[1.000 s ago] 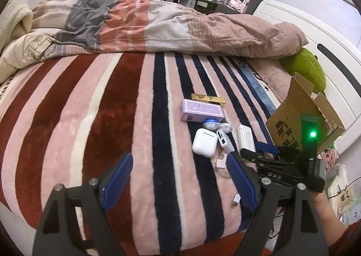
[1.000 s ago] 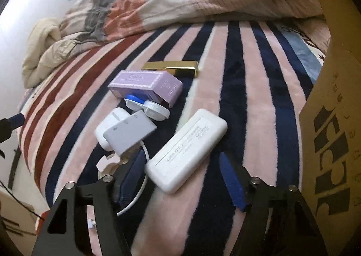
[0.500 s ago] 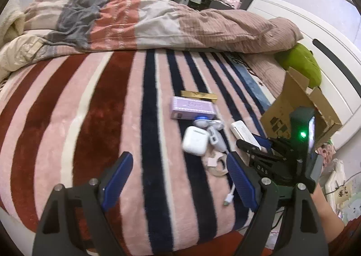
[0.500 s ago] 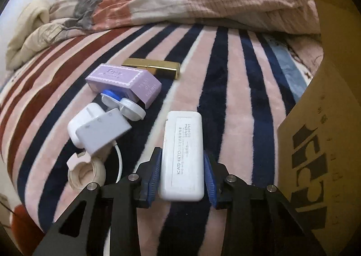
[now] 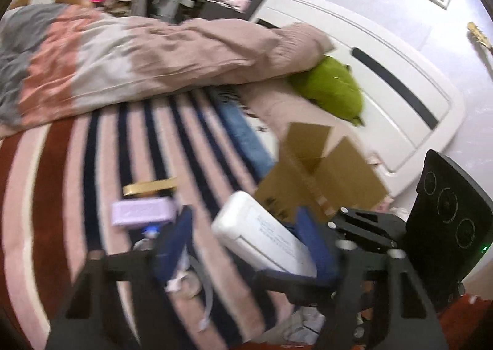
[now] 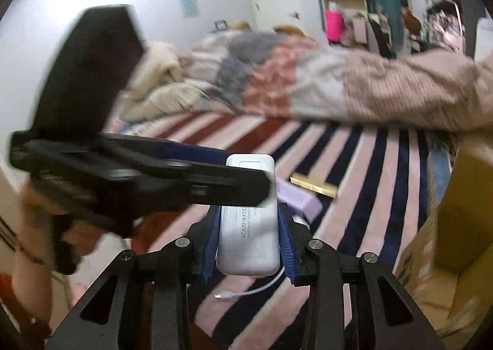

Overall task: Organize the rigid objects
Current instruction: 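Carry the power bank into the cardboard box and release it, then grasp the white charger with cable using the right gripper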

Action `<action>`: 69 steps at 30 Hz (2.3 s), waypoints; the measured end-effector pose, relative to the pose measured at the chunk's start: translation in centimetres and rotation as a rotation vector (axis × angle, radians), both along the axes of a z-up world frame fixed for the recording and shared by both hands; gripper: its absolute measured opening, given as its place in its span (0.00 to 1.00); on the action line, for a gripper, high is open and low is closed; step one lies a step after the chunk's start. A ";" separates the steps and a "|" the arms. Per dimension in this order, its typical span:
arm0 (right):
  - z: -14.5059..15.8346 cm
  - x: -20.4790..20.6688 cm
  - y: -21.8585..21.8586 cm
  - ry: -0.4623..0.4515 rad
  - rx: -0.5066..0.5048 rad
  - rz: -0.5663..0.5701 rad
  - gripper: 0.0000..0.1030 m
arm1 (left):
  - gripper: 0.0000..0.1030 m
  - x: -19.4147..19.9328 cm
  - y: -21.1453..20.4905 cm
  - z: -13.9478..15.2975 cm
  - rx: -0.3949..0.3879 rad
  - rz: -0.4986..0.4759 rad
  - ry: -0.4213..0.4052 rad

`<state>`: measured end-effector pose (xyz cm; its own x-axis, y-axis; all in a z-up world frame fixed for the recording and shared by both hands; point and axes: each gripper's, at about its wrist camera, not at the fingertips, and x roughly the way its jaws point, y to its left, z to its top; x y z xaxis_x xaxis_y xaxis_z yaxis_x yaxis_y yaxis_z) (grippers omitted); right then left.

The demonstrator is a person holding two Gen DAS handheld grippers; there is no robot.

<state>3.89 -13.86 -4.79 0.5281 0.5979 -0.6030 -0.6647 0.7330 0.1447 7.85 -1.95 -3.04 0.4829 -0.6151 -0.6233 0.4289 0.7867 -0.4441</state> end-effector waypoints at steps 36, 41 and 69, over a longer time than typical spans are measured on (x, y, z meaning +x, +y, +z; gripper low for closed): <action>2.1 3.8 -11.5 0.067 -0.150 -0.182 0.57 | 0.83 3.4 -6.8 3.7 0.241 0.067 -0.054; 1.3 2.2 -4.2 0.053 -0.085 -0.012 0.57 | 0.84 1.1 1.7 1.2 0.246 0.232 -0.069; -14.5 6.8 3.6 0.306 -0.136 -0.026 0.37 | 0.84 -0.6 9.8 -9.8 0.118 0.293 0.083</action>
<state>10.67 -10.31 -19.25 0.3247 0.4898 -0.8091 -0.5862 0.7756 0.2343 7.22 7.84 -12.87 0.5728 -0.3784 -0.7271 0.1426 0.9195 -0.3662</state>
